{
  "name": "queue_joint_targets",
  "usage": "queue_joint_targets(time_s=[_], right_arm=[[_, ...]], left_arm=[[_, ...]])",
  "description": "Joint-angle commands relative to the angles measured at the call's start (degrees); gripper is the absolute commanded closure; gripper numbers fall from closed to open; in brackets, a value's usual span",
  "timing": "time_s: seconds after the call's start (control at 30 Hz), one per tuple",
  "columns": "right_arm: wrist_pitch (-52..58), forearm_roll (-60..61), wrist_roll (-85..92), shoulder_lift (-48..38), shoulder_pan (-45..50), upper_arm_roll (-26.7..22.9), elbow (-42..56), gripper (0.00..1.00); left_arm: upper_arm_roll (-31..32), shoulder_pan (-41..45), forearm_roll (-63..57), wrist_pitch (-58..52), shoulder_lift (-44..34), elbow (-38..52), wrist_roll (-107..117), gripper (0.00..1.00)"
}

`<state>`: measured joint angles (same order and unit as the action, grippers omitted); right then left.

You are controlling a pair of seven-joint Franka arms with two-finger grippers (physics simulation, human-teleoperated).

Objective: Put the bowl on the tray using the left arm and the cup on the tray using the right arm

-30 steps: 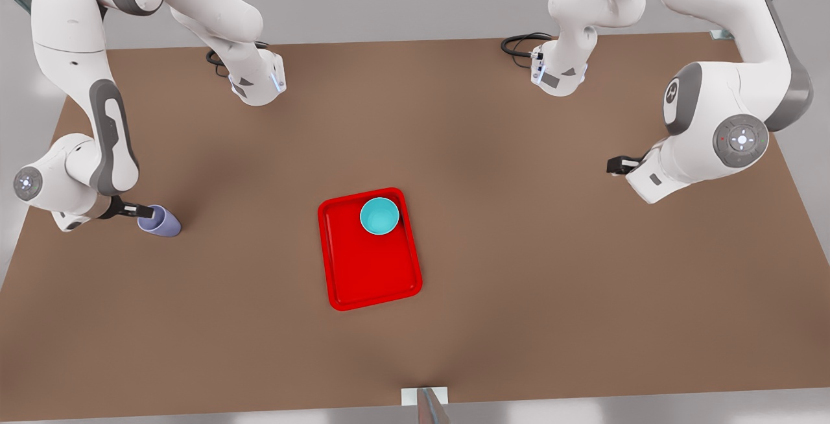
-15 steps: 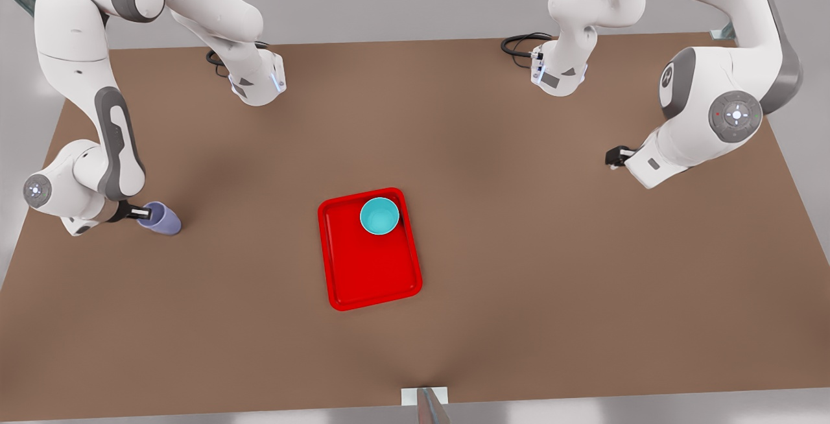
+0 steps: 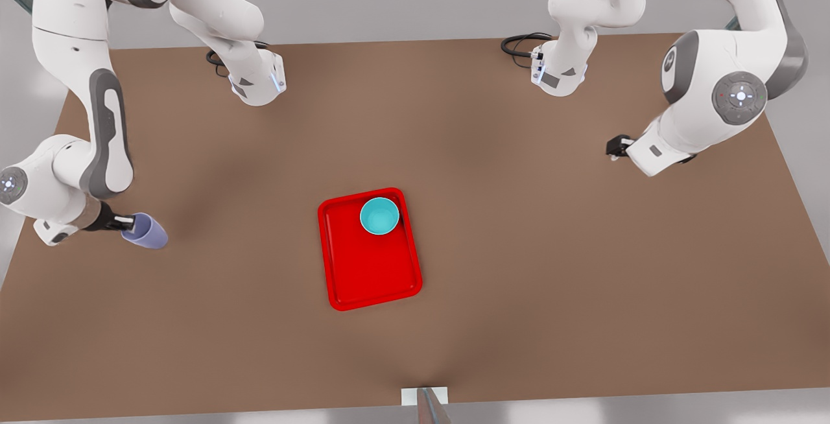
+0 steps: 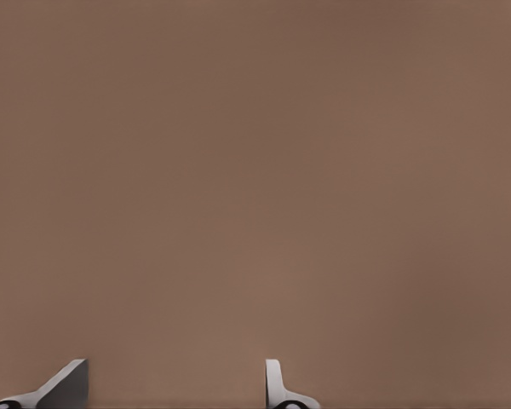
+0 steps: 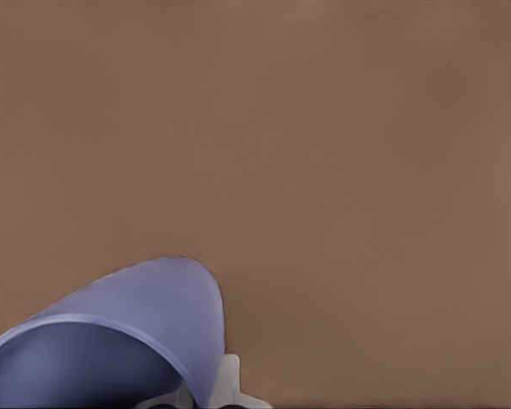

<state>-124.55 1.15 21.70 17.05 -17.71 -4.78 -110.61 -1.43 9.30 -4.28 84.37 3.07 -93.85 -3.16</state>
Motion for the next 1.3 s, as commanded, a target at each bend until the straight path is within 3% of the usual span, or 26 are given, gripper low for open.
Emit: queue_joint_targets(time_s=[0.0,0.33,0.53,0.63,0.77,1.27], right_arm=[[0.4,-0.5,-0.6,0.0,0.2,0.1,0.4,0.79],[14.7,2.0,-19.5,5.6,19.4,0.7,17.4,0.79],[19.3,5.0,-33.8,10.2,21.5,10.6,25.4,0.79],[19.3,4.8,-42.5,16.5,21.6,15.3,32.8,0.79],[18.4,3.7,-47.9,25.5,27.5,15.2,42.3,0.79],[11.4,1.8,-52.0,31.8,34.1,15.1,41.8,0.79]], left_arm=[[-0.1,0.1,0.0,0.0,0.0,0.0,0.0,0.0],[-0.3,0.1,-0.2,0.5,0.4,-0.3,-0.4,0.0],[-0.4,0.0,-0.1,0.4,0.3,-0.3,-0.4,0.0],[-0.3,0.1,-0.1,0.3,0.4,-0.5,-0.4,0.0],[-0.3,0.1,-0.1,0.7,0.4,-1.9,-0.4,0.0],[-0.3,0.1,-0.1,1.1,0.5,-2.0,-0.4,0.0]])
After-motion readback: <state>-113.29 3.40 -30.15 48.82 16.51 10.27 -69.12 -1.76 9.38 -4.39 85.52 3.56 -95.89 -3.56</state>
